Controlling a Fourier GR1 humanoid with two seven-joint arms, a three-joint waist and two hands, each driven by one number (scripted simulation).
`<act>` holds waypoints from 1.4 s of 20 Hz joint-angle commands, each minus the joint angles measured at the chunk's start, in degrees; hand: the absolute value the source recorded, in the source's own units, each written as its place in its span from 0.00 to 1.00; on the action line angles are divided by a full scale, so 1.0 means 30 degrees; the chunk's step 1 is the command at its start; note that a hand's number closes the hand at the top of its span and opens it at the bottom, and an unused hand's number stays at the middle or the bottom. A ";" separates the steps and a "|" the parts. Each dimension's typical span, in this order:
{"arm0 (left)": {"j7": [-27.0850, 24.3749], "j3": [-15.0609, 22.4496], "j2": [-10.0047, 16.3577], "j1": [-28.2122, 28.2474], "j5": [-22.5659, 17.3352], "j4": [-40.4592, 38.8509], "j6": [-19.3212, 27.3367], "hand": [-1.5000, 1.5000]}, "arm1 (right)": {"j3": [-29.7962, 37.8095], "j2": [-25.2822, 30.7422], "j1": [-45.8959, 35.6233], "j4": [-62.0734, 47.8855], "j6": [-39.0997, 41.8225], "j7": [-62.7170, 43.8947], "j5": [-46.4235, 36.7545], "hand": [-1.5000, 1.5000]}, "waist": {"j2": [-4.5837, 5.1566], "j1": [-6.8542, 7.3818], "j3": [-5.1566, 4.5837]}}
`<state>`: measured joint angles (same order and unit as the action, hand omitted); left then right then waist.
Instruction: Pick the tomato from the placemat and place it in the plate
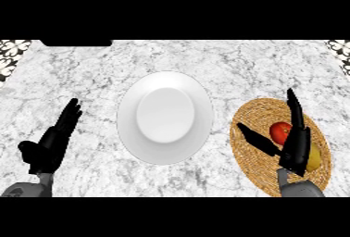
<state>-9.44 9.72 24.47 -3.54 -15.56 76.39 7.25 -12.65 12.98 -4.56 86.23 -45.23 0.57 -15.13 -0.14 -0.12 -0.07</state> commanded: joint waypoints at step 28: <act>0.0053 -0.1531 -0.0962 -0.0168 0.1258 -0.0486 -0.1393 0.50 | 0.0404 0.5028 0.0056 0.3748 1.4890 -1.8539 -0.5311 0.00 | 0.0069 0.0097 0.0025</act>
<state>-9.39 6.29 21.35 -3.27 -11.98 75.76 4.27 -13.44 27.46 -2.95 102.68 -4.65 -55.73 -32.56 0.00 0.09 -0.03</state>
